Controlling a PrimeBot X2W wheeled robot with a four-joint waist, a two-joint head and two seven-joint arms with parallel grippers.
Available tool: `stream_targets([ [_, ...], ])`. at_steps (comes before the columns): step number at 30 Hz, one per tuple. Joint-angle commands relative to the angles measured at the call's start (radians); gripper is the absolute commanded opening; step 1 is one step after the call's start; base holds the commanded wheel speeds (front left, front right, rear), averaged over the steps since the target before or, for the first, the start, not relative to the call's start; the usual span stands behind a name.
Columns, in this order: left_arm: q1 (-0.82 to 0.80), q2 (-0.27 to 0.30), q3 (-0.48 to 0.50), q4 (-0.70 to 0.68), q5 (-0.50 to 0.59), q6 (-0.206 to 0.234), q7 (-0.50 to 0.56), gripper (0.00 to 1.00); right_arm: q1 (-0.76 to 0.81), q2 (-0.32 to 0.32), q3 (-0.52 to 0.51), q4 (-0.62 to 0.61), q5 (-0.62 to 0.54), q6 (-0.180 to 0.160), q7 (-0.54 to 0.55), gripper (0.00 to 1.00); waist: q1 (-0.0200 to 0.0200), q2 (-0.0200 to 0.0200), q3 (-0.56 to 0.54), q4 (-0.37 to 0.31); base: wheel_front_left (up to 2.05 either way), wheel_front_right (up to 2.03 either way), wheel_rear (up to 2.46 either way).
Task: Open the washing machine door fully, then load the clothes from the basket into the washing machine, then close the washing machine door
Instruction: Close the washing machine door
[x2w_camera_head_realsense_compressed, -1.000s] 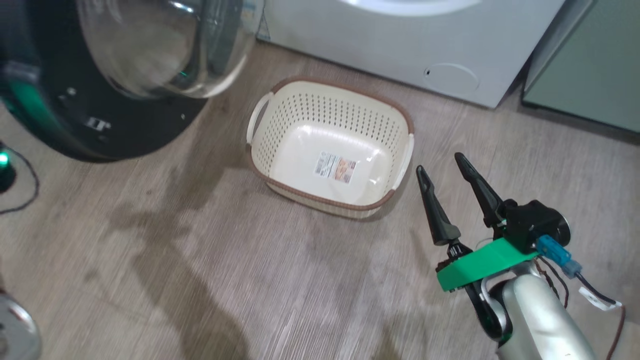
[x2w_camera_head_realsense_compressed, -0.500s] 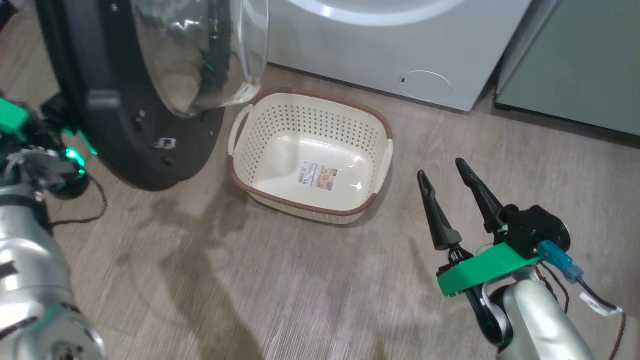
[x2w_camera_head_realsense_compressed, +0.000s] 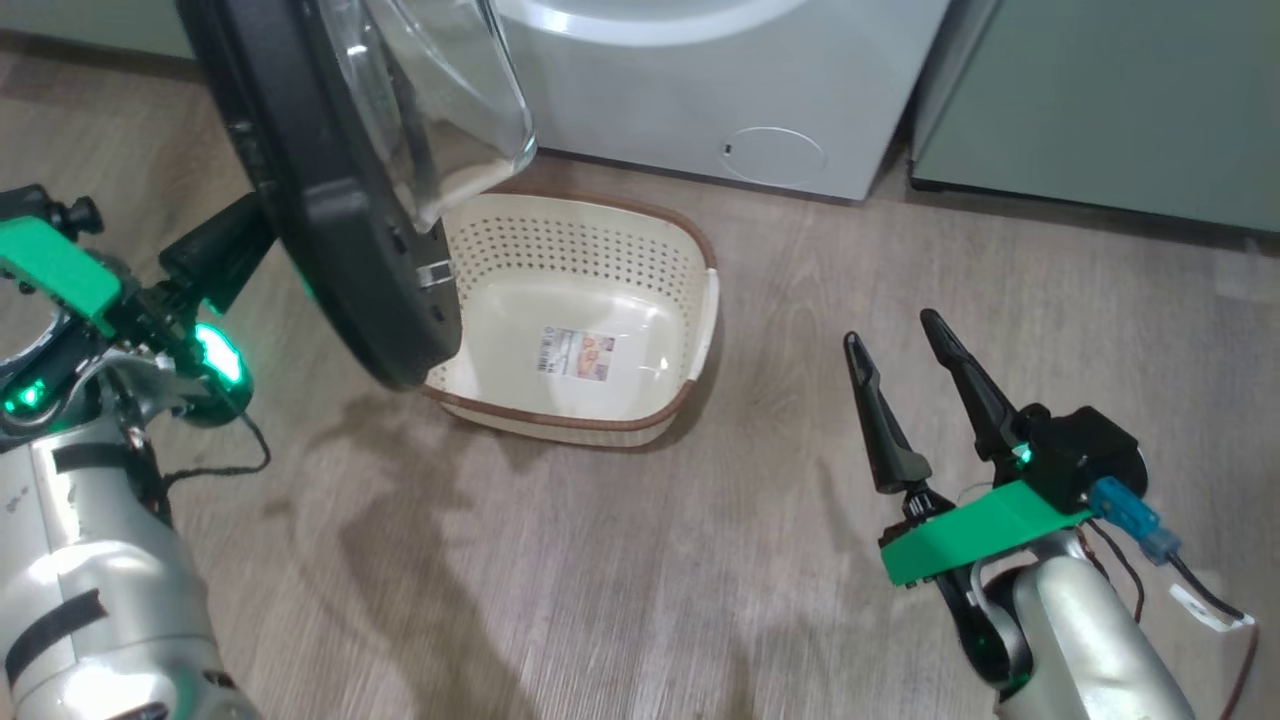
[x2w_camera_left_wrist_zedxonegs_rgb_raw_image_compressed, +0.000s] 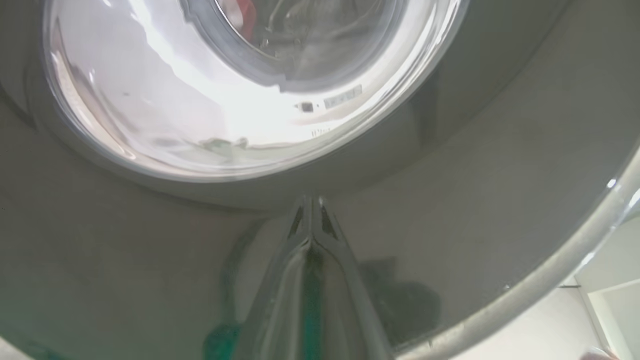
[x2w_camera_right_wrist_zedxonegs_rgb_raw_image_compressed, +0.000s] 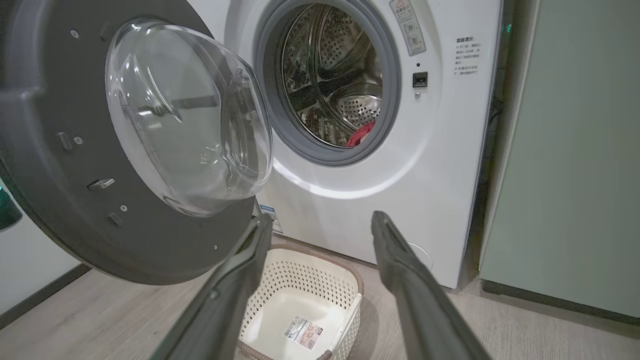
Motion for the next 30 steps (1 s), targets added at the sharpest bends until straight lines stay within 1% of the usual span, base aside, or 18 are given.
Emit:
stream_targets([
  [1, 0.0, 0.023, -0.004, -0.049, -0.019, 0.009, 0.013, 0.0, -0.009, 0.013, 0.018, -0.039, 0.011, 0.0, -0.007, 1.0, 0.0, 0.0, 0.006, -0.012, 0.0, 0.0, 0.0],
  [4, 0.013, 0.02, -0.06, -0.064, -0.067, 0.018, -0.013, 0.0, -0.013, 0.013, 0.017, -0.043, 0.012, 0.0, -0.007, 1.0, 0.0, 0.0, 0.017, -0.031, 0.0, 0.0, 0.0],
  [9, 0.015, 0.019, -0.204, -0.042, -0.23, 0.019, -0.101, 0.0, -0.024, 0.013, 0.018, -0.049, 0.017, 0.0, -0.007, 1.0, 0.0, 0.0, 0.042, -0.07, 0.0, 0.0, 0.0],
  [12, 0.016, 0.019, -0.294, -0.046, -0.329, 0.009, -0.142, 0.0, -0.027, 0.013, 0.018, -0.054, 0.018, 0.0, -0.007, 1.0, 0.0, 0.0, 0.062, -0.092, 0.0, 0.0, 0.0],
  [13, 0.016, 0.019, -0.294, -0.046, -0.329, 0.009, -0.142, 0.0, -0.027, 0.013, 0.018, -0.054, 0.018, 0.0, -0.007, 1.0, 0.0, 0.0, 0.062, -0.092, 0.0, 0.0, 0.0],
  [14, 0.013, 0.019, -0.347, -0.05, -0.392, 0.001, -0.177, 0.0, -0.03, 0.013, 0.021, -0.055, 0.018, 0.0, -0.007, 1.0, 0.0, 0.0, 0.076, -0.111, 0.0, 0.0, 0.0],
  [15, 0.013, 0.019, -0.347, -0.05, -0.392, 0.001, -0.177, 0.0, -0.03, 0.013, 0.021, -0.055, 0.018, 0.0, -0.007, 1.0, 0.0, 0.0, 0.076, -0.111, 0.0, 0.0, 0.0],
  [16, 0.007, 0.019, -0.396, -0.05, -0.439, -0.006, -0.22, 0.0, -0.036, 0.013, 0.023, -0.058, 0.021, 0.0, -0.007, 1.0, 0.0, 0.0, 0.091, -0.131, 0.0, 0.0, 0.0],
  [19, -0.011, 0.019, -0.457, -0.045, -0.491, -0.016, -0.289, 0.0, -0.046, 0.013, 0.023, -0.064, 0.029, 0.0, -0.007, 1.0, 0.0, 0.0, 0.112, -0.166, 0.0, 0.0, 0.0],
  [20, -0.019, 0.019, -0.474, -0.041, -0.506, -0.019, -0.312, 0.0, -0.049, 0.013, 0.022, -0.066, 0.031, 0.0, -0.007, 1.0, 0.0, 0.0, 0.12, -0.179, 0.0, 0.0, 0.0],
  [21, -0.019, 0.019, -0.474, -0.041, -0.506, -0.019, -0.312, 0.0, -0.049, 0.013, 0.022, -0.066, 0.031, 0.0, -0.007, 1.0, 0.0, 0.0, 0.12, -0.179, 0.0, 0.0, 0.0],
  [25, -0.062, 0.019, -0.506, -0.023, -0.563, -0.033, -0.421, 0.0, -0.059, 0.013, 0.019, -0.075, 0.044, 0.0, -0.007, 1.0, 0.0, 0.0, 0.15, -0.231, 0.0, 0.0, 0.0],
  [30, -0.123, 0.019, -0.511, 0.015, -0.562, -0.047, -0.549, 0.0, -0.065, 0.013, 0.022, -0.082, 0.068, 0.0, -0.007, 1.0, 0.0, 0.0, 0.178, -0.307, 0.0, 0.0, 0.0],
])
